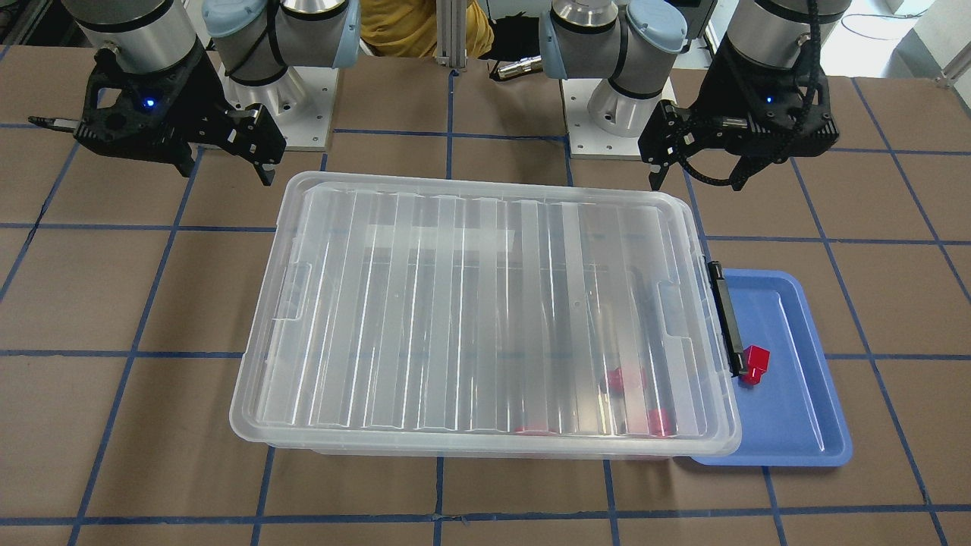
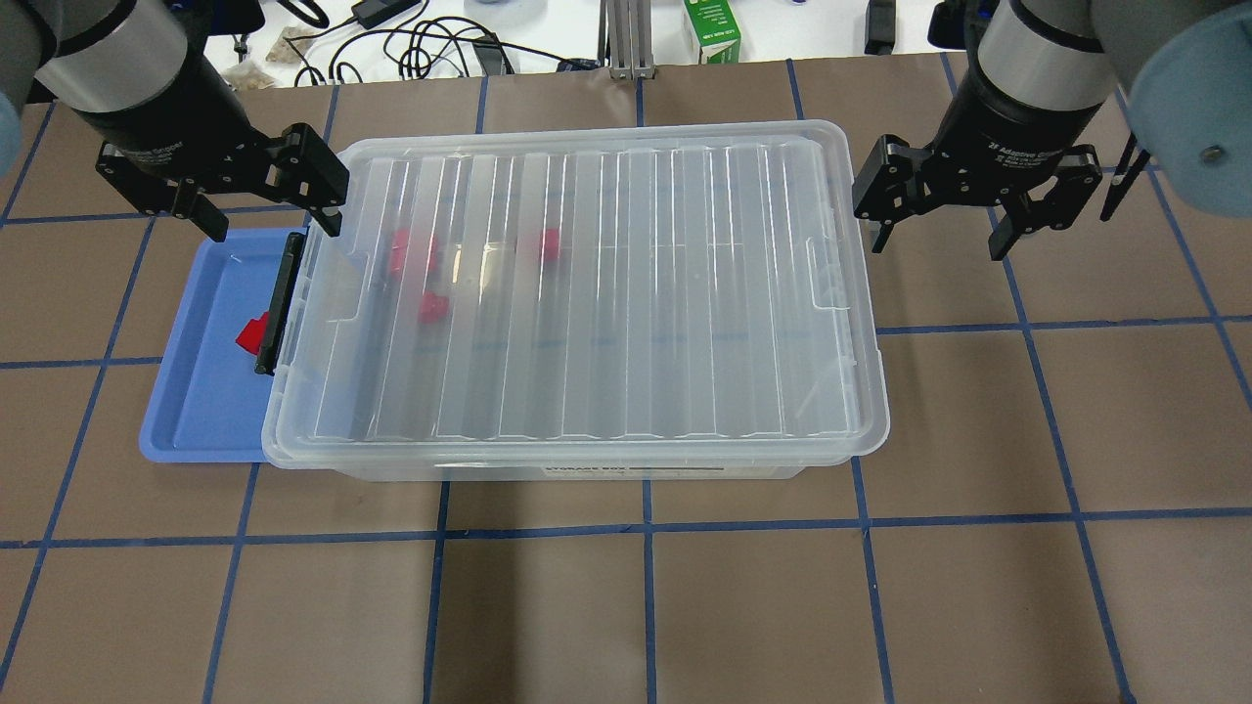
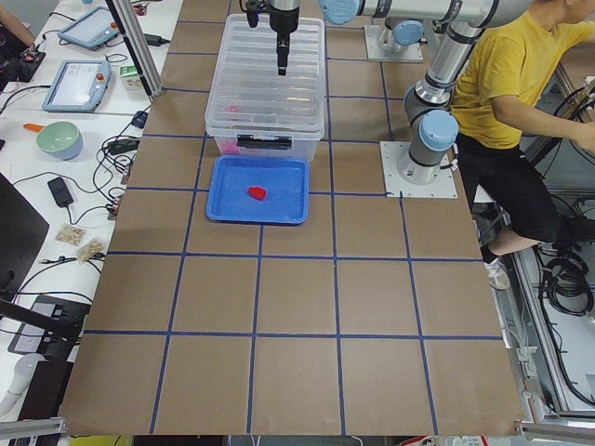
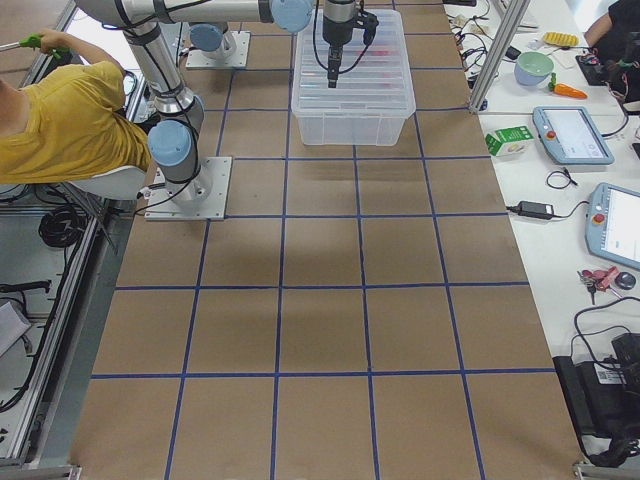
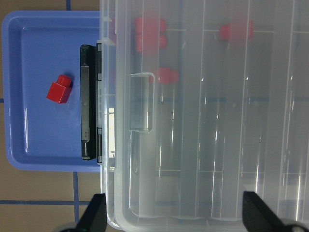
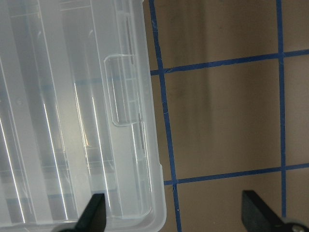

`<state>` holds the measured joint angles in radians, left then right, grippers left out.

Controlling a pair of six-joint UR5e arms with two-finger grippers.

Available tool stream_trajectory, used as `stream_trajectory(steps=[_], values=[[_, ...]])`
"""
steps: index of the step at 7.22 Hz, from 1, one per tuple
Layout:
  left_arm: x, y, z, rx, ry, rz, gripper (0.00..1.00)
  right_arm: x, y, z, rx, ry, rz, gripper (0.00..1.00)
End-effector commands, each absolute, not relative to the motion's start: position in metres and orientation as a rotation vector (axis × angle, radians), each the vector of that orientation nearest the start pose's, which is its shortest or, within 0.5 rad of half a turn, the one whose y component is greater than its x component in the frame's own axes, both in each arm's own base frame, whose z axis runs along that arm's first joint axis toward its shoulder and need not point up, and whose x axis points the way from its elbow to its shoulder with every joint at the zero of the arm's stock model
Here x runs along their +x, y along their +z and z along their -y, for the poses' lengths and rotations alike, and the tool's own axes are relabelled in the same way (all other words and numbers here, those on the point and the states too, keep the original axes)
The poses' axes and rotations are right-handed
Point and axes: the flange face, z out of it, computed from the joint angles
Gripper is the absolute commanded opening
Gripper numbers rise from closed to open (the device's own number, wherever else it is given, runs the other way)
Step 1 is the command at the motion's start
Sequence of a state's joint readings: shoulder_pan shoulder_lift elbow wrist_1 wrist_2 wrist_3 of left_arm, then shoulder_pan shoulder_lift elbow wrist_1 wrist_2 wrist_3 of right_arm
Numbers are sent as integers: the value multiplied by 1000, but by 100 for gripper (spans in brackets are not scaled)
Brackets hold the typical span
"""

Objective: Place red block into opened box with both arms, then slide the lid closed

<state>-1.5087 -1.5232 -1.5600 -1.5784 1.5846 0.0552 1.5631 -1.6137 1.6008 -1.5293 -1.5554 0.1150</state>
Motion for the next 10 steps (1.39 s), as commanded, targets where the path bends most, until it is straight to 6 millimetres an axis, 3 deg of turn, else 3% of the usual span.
stream_trajectory(steps=[1,7,10], values=[[-102,515,483,-10,-78,-3124,100,131,489,471,195,51,-3123,100],[-102,515,484,-10,-75,-3124,100,129,481,478,180,56,-3124,100],[-102,515,484,-10,-78,-3124,100,107,421,517,236,218,-3103,100]])
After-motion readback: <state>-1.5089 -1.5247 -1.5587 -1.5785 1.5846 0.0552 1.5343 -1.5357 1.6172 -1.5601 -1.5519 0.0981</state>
